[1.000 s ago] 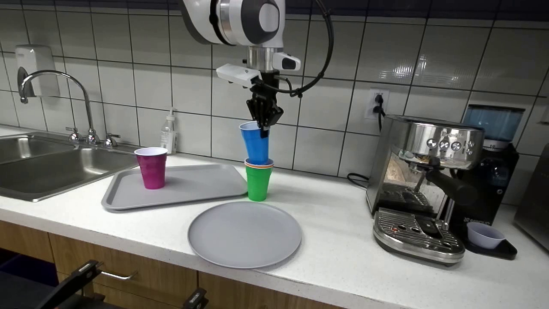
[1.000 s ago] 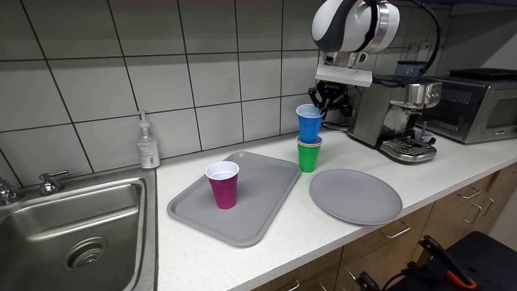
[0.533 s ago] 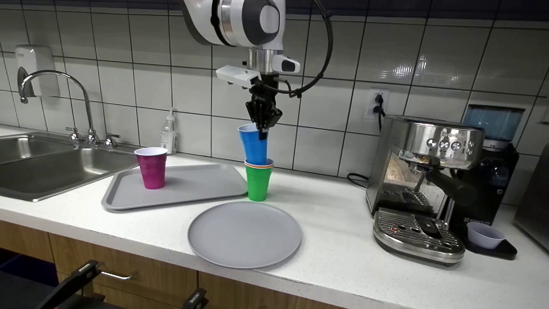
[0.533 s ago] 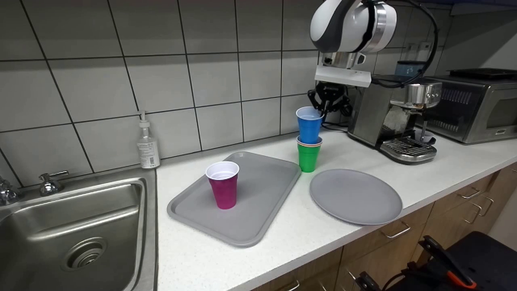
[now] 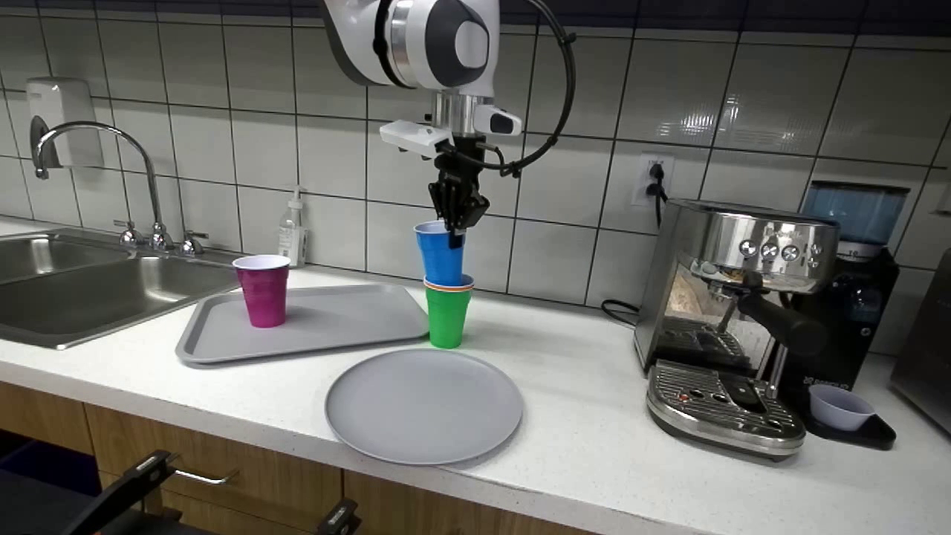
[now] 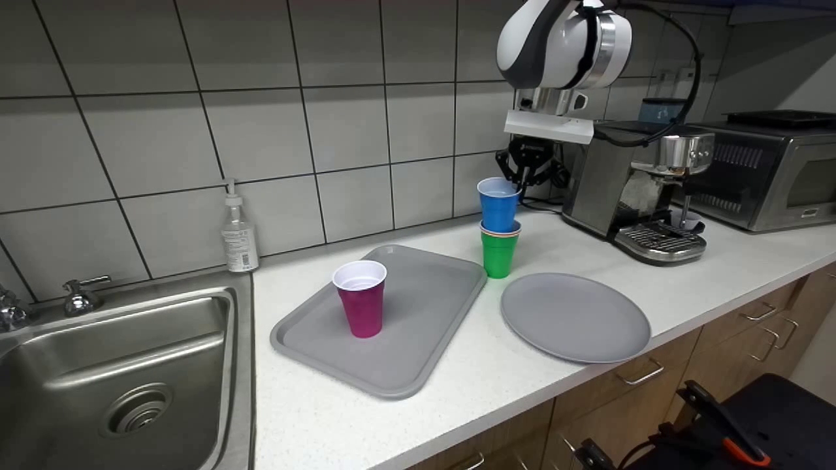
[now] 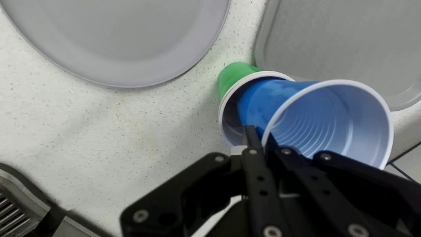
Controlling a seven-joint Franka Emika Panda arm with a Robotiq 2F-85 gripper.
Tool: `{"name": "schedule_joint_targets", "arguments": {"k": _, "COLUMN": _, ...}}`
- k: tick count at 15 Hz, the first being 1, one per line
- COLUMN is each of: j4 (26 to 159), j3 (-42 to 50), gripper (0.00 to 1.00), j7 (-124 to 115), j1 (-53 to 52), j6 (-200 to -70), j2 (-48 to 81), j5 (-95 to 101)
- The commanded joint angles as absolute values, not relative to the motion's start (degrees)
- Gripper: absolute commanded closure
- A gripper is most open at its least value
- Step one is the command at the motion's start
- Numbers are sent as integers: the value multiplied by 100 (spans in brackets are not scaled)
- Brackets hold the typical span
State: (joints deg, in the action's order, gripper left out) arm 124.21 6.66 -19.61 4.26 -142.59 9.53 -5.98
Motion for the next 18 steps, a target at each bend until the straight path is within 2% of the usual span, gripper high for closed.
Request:
{"name": "schedule_joint_targets", "arguments": {"k": 1, "j4": 12104, "j3": 685, "gripper": 99, "j7": -2110, "j1": 446, "j6": -14039, "j2": 1181, "j5": -692}}
{"name": "schedule_joint_targets", "arguments": {"k": 18, "j4": 11951, "j3": 752, "gripper": 99, "j7": -2051, "j1": 544, "j6": -13713, "j2": 1359, "j5": -1122}}
